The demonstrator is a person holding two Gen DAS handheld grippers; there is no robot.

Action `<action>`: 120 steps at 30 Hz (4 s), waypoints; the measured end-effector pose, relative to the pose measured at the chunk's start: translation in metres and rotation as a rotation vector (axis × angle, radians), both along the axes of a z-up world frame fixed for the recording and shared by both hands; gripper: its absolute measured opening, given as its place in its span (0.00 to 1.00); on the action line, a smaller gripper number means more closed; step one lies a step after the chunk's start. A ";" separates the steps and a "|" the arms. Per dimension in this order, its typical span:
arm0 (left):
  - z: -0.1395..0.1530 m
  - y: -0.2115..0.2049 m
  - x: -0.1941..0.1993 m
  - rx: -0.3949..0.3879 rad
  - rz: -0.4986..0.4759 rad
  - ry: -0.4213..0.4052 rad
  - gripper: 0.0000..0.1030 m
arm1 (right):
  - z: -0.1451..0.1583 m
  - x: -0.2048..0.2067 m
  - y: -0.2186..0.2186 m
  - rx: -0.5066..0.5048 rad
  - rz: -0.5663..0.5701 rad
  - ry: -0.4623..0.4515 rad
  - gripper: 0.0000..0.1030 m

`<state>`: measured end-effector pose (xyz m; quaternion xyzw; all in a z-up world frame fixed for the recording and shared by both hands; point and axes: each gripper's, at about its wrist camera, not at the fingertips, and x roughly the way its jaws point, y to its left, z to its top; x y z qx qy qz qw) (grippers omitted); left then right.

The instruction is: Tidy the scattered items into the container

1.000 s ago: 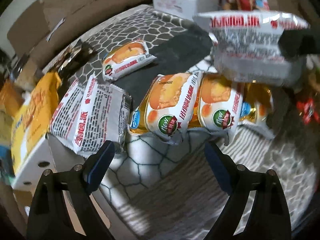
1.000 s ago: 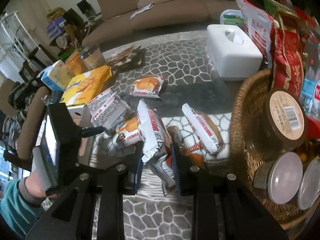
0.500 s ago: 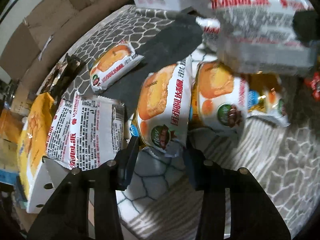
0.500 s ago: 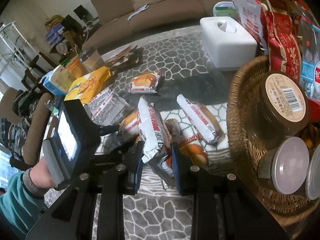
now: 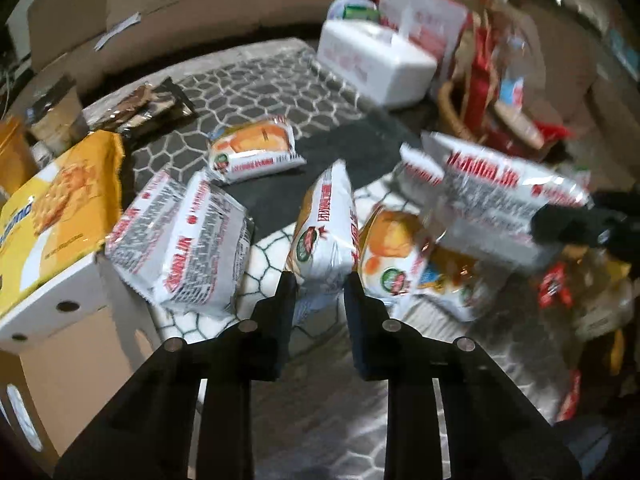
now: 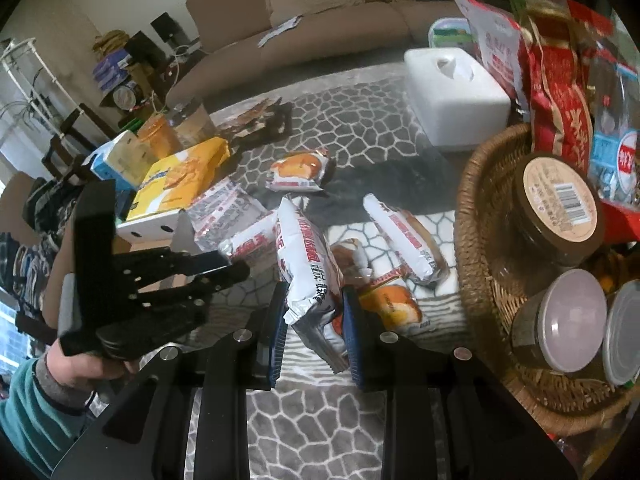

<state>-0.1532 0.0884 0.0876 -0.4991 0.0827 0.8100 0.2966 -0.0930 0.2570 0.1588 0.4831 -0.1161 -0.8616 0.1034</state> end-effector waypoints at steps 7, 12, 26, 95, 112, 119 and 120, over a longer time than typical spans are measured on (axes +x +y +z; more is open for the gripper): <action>0.008 -0.007 0.004 -0.065 0.035 0.002 0.29 | 0.017 0.016 -0.020 0.013 -0.010 0.008 0.25; -0.010 -0.006 0.005 -0.086 0.112 0.006 0.50 | 0.014 0.034 -0.021 0.041 -0.015 0.002 0.25; -0.019 -0.001 0.009 -0.270 0.212 0.122 0.88 | -0.012 0.038 -0.005 -0.022 -0.033 -0.026 0.25; 0.024 -0.369 0.086 0.091 0.517 -0.023 0.54 | -0.129 -0.062 -0.384 0.920 0.135 0.013 0.36; 0.028 -0.357 0.083 0.098 0.504 -0.044 0.54 | -0.040 -0.050 -0.290 0.064 0.032 0.004 0.71; 0.033 -0.323 0.074 0.193 0.440 -0.056 0.54 | -0.014 -0.052 -0.256 -0.304 0.119 -0.084 0.72; 0.034 -0.321 0.074 0.217 0.440 -0.052 0.54 | -0.017 -0.051 -0.255 -0.399 0.140 -0.116 0.72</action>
